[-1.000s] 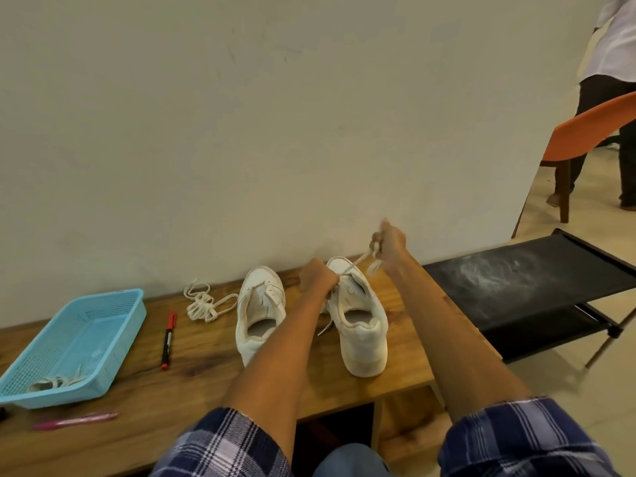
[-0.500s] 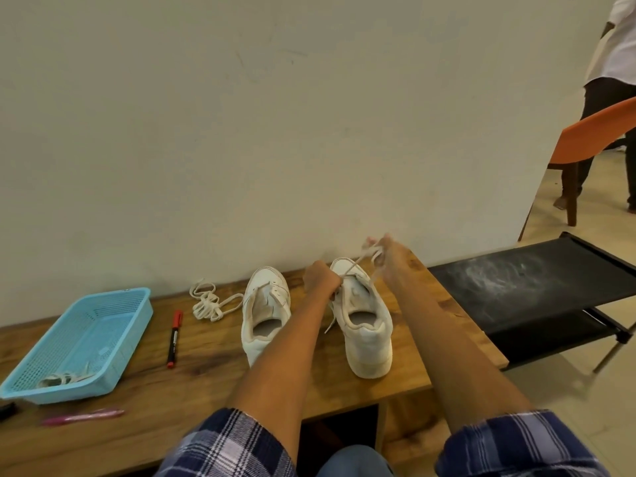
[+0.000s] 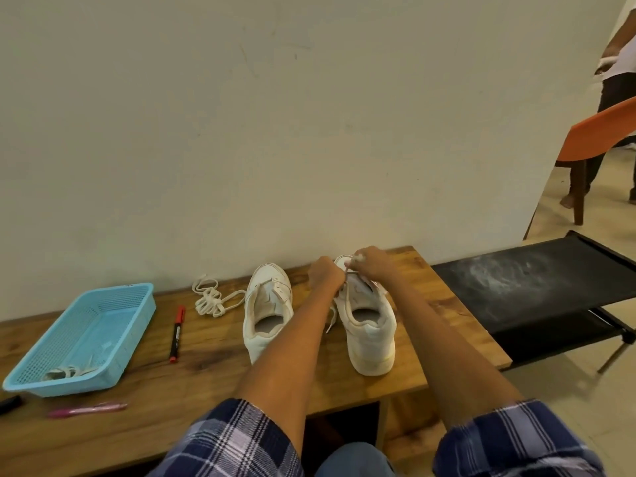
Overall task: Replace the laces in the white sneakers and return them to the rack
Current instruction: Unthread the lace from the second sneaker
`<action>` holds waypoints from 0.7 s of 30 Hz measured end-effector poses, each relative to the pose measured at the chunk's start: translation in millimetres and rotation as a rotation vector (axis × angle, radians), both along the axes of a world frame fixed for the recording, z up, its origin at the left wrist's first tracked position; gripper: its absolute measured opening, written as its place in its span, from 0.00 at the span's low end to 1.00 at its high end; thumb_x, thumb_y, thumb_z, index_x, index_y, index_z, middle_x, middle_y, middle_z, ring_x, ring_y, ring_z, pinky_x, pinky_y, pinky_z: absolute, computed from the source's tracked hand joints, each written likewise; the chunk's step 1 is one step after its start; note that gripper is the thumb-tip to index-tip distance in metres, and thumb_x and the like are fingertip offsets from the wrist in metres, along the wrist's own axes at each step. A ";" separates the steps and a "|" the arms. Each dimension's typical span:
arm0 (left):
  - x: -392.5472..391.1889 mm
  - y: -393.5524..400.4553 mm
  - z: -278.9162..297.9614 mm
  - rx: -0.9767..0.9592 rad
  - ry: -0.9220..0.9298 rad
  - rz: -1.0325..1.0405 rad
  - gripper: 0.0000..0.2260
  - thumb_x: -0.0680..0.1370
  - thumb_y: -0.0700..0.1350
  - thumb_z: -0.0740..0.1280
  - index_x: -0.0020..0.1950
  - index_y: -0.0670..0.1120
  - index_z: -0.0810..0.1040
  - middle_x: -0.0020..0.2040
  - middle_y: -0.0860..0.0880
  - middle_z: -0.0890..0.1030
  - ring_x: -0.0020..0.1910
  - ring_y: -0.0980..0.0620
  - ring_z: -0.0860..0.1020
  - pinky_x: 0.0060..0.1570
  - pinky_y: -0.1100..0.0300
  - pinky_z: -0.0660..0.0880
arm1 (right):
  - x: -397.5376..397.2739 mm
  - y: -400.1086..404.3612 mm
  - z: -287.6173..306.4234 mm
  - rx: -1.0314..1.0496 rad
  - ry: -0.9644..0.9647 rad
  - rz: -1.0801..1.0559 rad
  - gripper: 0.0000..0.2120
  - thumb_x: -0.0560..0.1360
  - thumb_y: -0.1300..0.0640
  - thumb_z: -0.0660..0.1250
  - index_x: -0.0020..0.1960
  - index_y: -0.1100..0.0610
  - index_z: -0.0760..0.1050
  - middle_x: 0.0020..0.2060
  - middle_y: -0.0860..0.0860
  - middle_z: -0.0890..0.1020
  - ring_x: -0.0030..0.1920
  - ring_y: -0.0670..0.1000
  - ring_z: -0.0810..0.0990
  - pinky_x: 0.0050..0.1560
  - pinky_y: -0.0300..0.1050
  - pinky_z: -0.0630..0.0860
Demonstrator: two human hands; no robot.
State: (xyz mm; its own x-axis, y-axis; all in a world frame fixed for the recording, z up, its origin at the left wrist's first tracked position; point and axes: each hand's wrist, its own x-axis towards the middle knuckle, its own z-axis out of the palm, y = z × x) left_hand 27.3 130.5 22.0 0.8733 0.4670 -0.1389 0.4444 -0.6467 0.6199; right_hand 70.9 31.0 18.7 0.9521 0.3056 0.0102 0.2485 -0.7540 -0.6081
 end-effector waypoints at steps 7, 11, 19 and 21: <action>-1.1 1.5 -0.3 0.003 0.024 -0.009 0.11 0.76 0.39 0.67 0.57 0.39 0.78 0.55 0.43 0.81 0.54 0.46 0.80 0.42 0.61 0.74 | 0.4 -12.8 45.2 1.691 0.422 -0.546 0.14 0.81 0.57 0.55 0.37 0.58 0.67 0.31 0.52 0.72 0.21 0.45 0.69 0.21 0.36 0.65; -1.5 2.9 -0.9 -0.021 0.010 -0.017 0.10 0.77 0.43 0.66 0.55 0.39 0.79 0.54 0.43 0.82 0.51 0.46 0.81 0.44 0.60 0.77 | 3.2 -5.4 33.5 0.556 0.127 -0.134 0.14 0.76 0.50 0.66 0.52 0.60 0.70 0.38 0.50 0.73 0.36 0.47 0.72 0.37 0.41 0.71; -4.9 0.3 2.6 -0.016 0.002 -0.003 0.12 0.78 0.46 0.65 0.57 0.39 0.78 0.54 0.42 0.81 0.53 0.45 0.80 0.42 0.60 0.74 | 6.7 6.6 -0.5 -0.340 -0.083 0.063 0.15 0.76 0.50 0.63 0.35 0.57 0.68 0.30 0.48 0.67 0.39 0.51 0.71 0.38 0.43 0.68; -4.0 -0.2 0.6 -0.028 0.004 0.002 0.12 0.79 0.46 0.64 0.55 0.40 0.79 0.53 0.43 0.82 0.51 0.46 0.81 0.44 0.60 0.76 | 3.5 -2.7 5.3 0.189 0.053 -0.090 0.17 0.79 0.53 0.61 0.33 0.60 0.69 0.30 0.51 0.70 0.36 0.50 0.70 0.40 0.50 0.69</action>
State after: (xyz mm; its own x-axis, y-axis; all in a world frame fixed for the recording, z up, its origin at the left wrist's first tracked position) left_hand 23.3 130.3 22.6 0.8719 0.4646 -0.1548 0.4478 -0.6285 0.6359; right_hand 74.4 28.3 24.0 0.9762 0.2165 0.0086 0.1492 -0.6430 -0.7512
